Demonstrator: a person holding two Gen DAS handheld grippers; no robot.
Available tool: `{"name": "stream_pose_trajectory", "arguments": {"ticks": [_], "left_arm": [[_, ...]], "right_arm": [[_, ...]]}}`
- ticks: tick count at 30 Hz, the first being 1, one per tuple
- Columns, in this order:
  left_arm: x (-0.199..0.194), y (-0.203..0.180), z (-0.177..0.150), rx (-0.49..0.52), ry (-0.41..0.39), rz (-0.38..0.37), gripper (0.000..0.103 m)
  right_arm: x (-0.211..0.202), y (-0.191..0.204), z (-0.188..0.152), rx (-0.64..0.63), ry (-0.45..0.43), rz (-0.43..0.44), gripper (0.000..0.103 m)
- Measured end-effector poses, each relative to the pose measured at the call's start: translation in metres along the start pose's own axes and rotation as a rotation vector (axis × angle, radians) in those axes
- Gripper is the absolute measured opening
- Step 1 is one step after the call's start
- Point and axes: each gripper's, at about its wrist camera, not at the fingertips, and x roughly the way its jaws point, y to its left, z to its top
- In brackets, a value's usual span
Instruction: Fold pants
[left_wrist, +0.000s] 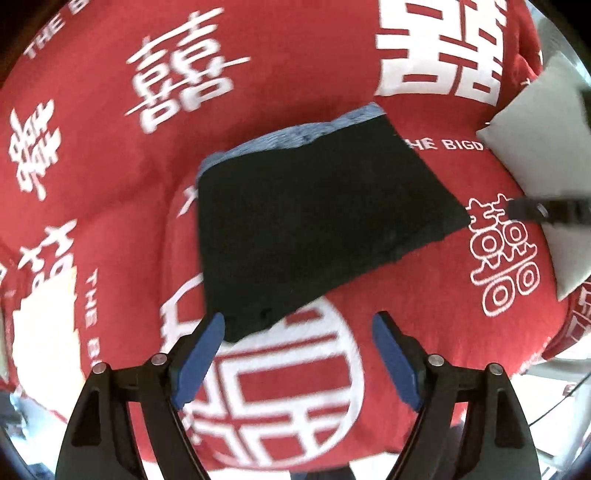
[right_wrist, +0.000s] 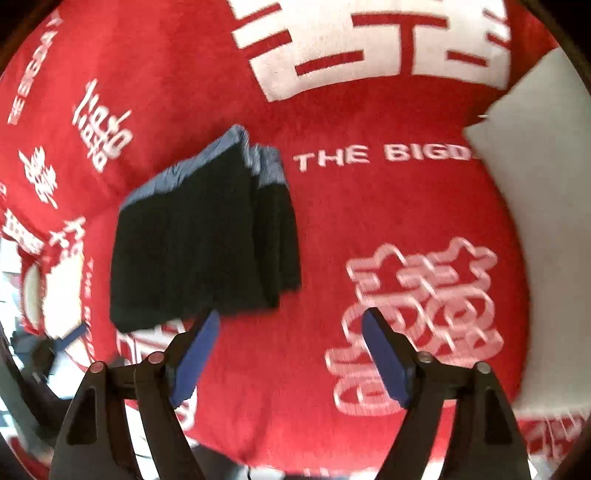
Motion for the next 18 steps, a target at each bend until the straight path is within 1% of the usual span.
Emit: {"name": "stream_pose_trajectory", "arguments": {"ticks": [1, 2, 3, 5, 7, 9, 12, 16, 18], "left_arm": [[-0.009, 0.007, -0.002, -0.009, 0.025, -0.025, 0.083], [-0.013, 0.01, -0.004, -0.01, 0.038, -0.033, 0.083], [-0.017, 0.012, -0.003, -0.003, 0.061, -0.033, 0.083], [-0.029, 0.014, -0.006, 0.022, 0.095, -0.026, 0.083], [-0.038, 0.013, -0.004, 0.064, 0.106, -0.013, 0.083], [-0.048, 0.013, -0.003, 0.107, 0.103, -0.013, 0.083], [-0.064, 0.012, -0.006, 0.145, 0.092, -0.046, 0.083], [-0.073, 0.013, -0.012, 0.149, 0.098, -0.102, 0.083], [-0.076, 0.013, -0.015, 0.151, 0.096, -0.112, 0.083]], "right_arm": [[-0.007, 0.008, -0.007, -0.008, -0.008, -0.023, 0.082], [-0.018, 0.02, -0.017, -0.026, -0.015, -0.062, 0.082], [-0.026, 0.027, -0.024, -0.039, -0.023, -0.092, 0.082], [-0.051, 0.028, -0.038, -0.05, -0.047, -0.141, 0.083], [-0.068, 0.031, -0.047, -0.028, -0.064, -0.174, 0.083], [-0.085, 0.035, -0.059, 0.003, -0.077, -0.178, 0.083], [-0.1, 0.046, -0.075, 0.039, -0.086, -0.182, 0.083], [-0.113, 0.063, -0.096, 0.028, -0.091, -0.199, 0.083], [-0.115, 0.071, -0.105, 0.026, -0.084, -0.209, 0.083]]}}
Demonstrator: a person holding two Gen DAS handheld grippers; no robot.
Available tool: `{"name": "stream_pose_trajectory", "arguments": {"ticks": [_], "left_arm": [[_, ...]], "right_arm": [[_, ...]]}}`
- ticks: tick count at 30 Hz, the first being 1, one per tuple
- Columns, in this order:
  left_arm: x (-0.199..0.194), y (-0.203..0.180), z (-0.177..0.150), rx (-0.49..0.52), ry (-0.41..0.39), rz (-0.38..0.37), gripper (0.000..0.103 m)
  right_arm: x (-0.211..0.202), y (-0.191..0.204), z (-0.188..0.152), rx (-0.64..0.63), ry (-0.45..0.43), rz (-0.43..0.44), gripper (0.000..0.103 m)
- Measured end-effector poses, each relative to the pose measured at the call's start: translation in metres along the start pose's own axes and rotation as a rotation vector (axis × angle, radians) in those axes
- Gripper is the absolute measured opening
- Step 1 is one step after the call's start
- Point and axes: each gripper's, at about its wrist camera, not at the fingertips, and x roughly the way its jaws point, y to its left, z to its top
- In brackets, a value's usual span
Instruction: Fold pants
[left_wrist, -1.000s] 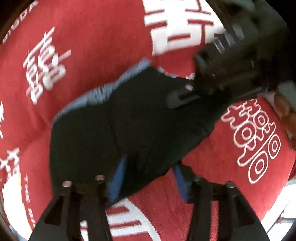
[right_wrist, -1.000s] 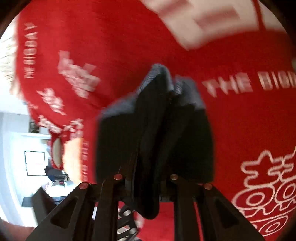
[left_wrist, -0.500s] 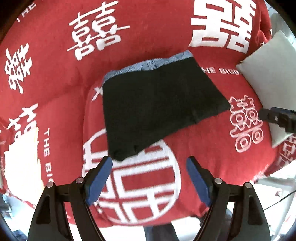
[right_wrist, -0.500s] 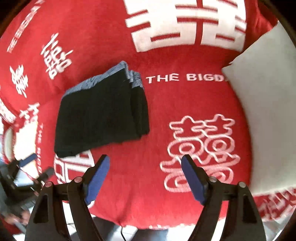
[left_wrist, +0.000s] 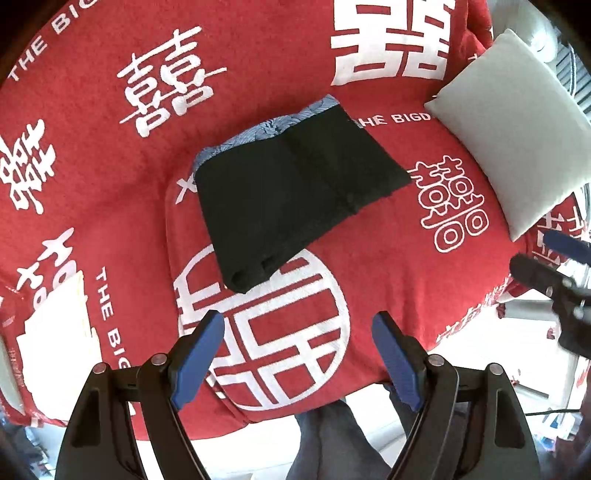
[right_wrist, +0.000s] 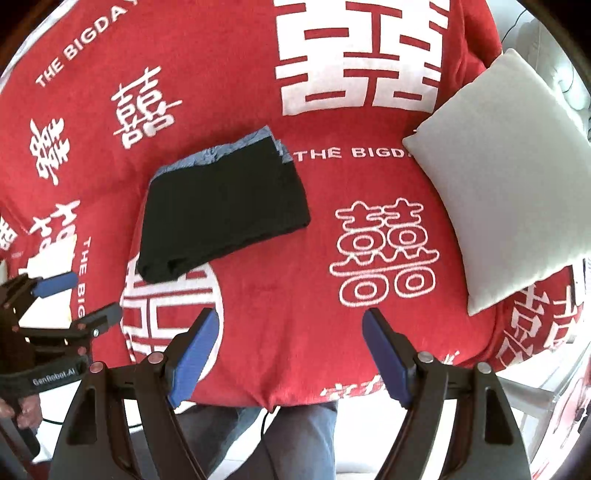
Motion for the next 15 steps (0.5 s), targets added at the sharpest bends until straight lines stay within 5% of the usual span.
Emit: {"name": "stream_pose_trajectory", "arguments": {"ticks": [14, 15], "left_arm": [[-0.017, -0.009, 0.003, 0.0, -0.047, -0.031, 0.084], [-0.016, -0.01, 0.004, 0.003, -0.038, -0.024, 0.101]], "right_arm": [[-0.018, -0.003, -0.003, 0.056, -0.012, 0.003, 0.083], [-0.019, -0.004, -0.002, 0.064, -0.012, 0.003, 0.083]]}}
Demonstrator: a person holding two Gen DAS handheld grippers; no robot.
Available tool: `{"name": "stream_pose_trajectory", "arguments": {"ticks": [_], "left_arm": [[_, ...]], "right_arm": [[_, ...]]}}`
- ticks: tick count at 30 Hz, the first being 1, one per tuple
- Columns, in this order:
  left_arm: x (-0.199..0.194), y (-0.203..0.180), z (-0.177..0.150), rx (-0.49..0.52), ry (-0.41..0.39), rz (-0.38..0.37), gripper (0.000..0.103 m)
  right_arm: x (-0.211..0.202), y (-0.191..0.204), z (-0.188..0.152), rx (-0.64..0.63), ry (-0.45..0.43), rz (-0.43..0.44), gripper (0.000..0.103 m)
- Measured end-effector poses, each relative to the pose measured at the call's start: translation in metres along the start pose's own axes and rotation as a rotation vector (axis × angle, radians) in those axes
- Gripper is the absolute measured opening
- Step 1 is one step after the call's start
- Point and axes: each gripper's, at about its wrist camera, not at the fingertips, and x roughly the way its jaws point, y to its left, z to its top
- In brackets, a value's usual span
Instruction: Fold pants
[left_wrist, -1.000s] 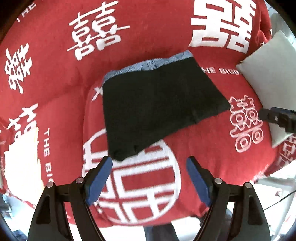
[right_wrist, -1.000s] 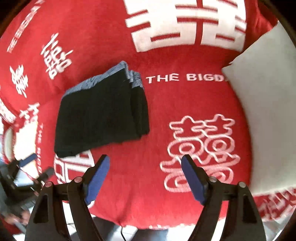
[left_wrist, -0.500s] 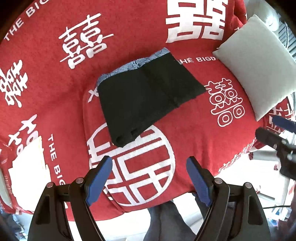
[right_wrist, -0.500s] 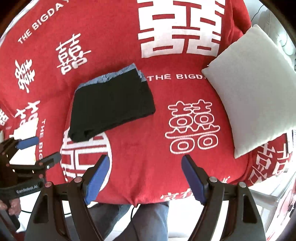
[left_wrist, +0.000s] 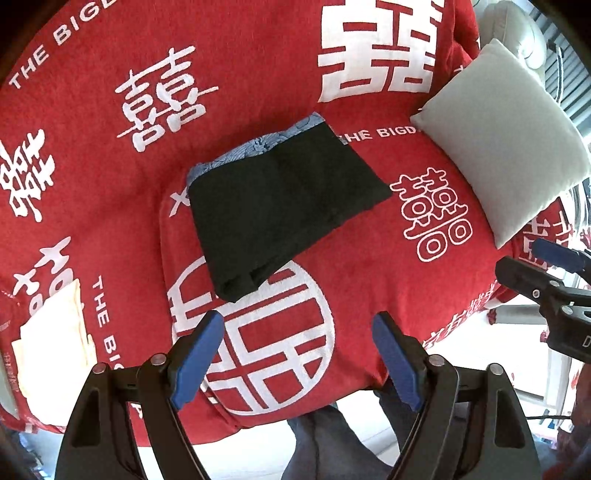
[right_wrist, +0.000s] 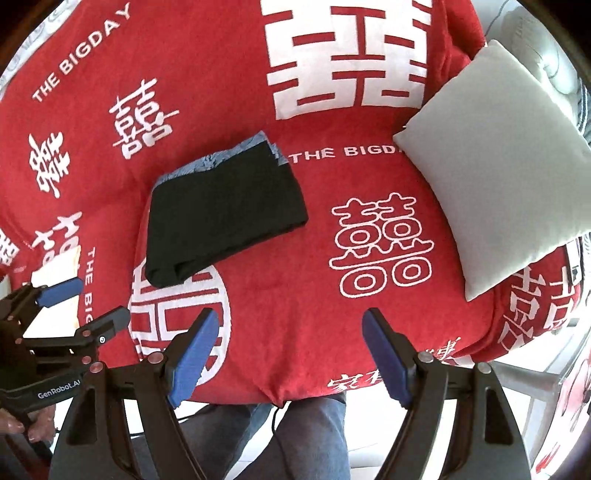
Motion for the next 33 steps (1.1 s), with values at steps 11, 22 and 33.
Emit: {"name": "stream_pose_trajectory", "arguments": {"ticks": [11, 22, 33], "left_arm": [[-0.004, -0.009, 0.006, 0.018, -0.023, -0.005, 0.103], [-0.002, 0.005, 0.006, -0.055, -0.014, 0.024, 0.103], [-0.004, 0.013, 0.004, -0.085, -0.021, 0.021, 0.103]], "right_arm": [[-0.005, -0.005, 0.003, 0.005, -0.003, -0.028, 0.085], [-0.003, -0.007, 0.006, 0.005, 0.008, -0.058, 0.085], [-0.003, -0.01, 0.008, 0.012, 0.009, -0.076, 0.085]]}}
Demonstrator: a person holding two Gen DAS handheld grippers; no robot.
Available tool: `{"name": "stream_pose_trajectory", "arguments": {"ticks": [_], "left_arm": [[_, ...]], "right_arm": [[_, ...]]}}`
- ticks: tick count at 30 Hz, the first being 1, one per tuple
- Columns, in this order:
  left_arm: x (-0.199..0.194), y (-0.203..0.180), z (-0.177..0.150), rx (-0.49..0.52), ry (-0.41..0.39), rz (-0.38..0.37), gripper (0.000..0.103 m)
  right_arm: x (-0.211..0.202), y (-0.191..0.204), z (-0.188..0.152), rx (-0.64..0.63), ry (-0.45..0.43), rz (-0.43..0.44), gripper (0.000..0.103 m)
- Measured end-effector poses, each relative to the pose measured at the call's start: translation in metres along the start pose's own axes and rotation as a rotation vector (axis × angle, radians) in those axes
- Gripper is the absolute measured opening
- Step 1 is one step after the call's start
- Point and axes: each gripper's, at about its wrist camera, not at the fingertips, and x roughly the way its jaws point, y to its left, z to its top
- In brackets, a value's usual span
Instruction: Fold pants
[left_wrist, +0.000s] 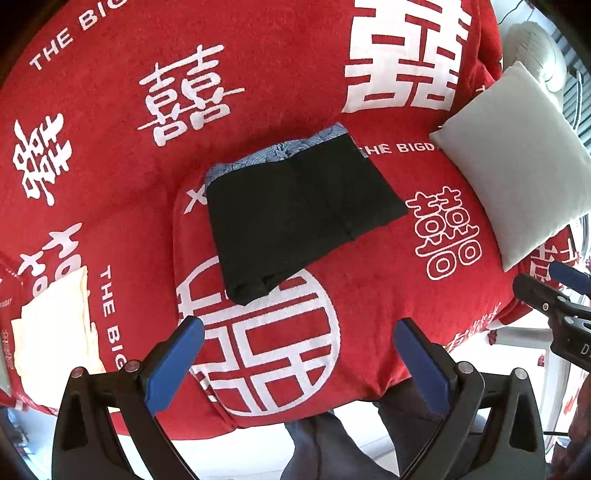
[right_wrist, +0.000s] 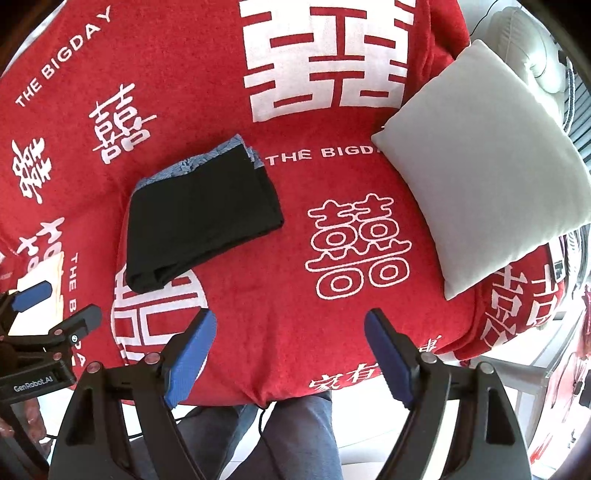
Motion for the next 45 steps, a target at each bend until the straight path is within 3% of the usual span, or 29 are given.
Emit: {"name": "stream_pose_trajectory", "arguments": {"ticks": [13, 29, 45], "left_arm": [[-0.002, 0.0, -0.004, 0.008, -0.001, 0.042, 0.103], [-0.003, 0.029, -0.015, -0.113, -0.012, 0.086, 0.103], [-0.002, 0.035, -0.015, -0.168, -0.029, 0.121, 0.103]], "right_arm": [[0.002, -0.002, 0.002, -0.003, -0.002, -0.012, 0.085], [0.006, 0.004, 0.022, -0.059, -0.016, -0.007, 0.085], [0.015, 0.018, 0.032, -0.122, -0.018, -0.008, 0.085]]}}
